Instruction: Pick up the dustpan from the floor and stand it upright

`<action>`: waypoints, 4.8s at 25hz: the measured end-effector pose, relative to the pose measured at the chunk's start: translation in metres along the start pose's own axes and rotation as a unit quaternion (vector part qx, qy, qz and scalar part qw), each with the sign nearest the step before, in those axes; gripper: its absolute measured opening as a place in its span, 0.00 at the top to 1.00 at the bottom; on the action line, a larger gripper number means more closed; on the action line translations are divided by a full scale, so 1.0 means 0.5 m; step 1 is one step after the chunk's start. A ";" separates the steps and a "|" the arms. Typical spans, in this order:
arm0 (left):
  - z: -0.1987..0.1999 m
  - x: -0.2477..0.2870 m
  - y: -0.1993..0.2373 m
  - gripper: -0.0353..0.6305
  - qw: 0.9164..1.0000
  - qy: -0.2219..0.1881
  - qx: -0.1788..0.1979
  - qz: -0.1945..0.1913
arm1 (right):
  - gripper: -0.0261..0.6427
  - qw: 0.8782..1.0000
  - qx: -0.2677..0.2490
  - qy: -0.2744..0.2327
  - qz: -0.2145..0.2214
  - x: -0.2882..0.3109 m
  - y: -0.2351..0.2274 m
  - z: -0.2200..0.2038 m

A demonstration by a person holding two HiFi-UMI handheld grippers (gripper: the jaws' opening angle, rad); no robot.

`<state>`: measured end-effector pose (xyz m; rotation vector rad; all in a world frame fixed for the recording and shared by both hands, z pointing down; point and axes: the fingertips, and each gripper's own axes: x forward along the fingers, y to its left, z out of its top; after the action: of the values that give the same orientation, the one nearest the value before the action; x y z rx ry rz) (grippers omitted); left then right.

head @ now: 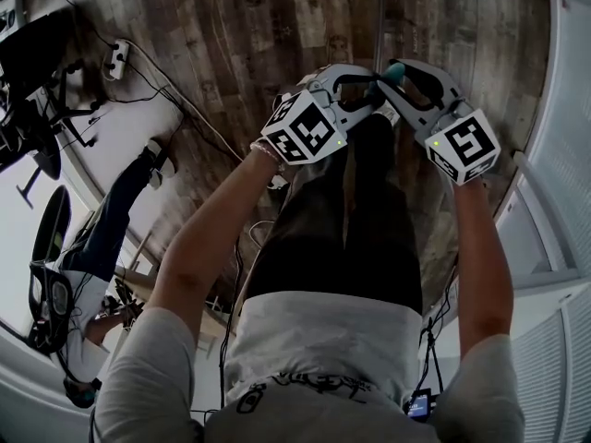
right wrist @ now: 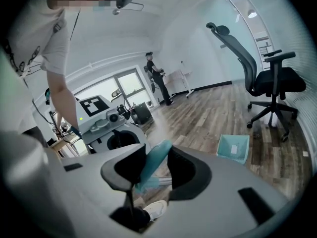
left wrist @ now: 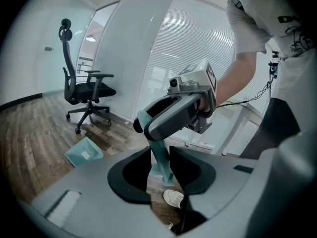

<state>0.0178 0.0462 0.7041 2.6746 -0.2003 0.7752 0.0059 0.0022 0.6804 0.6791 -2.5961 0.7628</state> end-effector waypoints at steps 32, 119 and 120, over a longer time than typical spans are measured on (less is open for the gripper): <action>0.171 -0.089 -0.026 0.76 0.997 -0.066 -0.028 -0.002 | 0.75 0.995 0.070 -0.065 -0.004 -0.095 0.016 0.148; 0.339 -0.077 0.031 0.76 0.989 -0.101 -0.085 0.062 | 0.62 0.980 0.108 -0.100 -0.132 -0.312 -0.079 0.241; 0.349 -0.086 0.027 0.76 0.989 -0.104 -0.084 0.065 | 0.62 0.980 0.102 -0.103 -0.133 -0.319 -0.072 0.253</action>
<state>0.0642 -0.0289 0.5470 2.5976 -0.4741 0.4884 0.1326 -0.0425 0.5228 1.1986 -2.5497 0.9219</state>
